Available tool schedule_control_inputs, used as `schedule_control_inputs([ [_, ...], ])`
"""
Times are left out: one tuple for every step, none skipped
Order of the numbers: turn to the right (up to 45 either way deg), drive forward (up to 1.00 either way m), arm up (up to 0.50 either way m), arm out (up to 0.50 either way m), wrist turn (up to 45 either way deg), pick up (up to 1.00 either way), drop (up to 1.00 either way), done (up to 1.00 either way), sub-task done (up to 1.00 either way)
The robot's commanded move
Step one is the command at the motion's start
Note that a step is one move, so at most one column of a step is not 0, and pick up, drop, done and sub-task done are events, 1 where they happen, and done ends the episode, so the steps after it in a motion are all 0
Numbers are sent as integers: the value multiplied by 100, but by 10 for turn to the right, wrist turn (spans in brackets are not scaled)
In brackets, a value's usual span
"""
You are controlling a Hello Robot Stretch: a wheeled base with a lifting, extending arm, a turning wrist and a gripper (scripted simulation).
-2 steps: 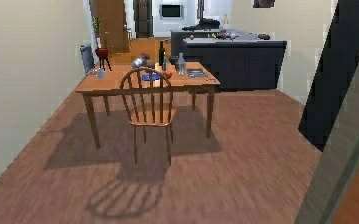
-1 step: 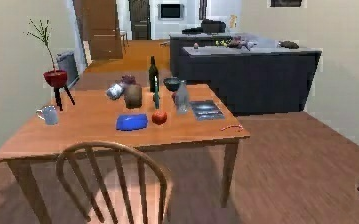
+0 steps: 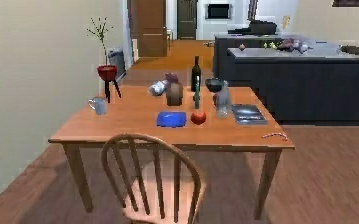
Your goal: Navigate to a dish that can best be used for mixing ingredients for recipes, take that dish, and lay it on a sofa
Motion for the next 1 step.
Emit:
schedule_control_inputs([
  [0, 5, 0, 0, 0, 0, 0, 0, 0],
])
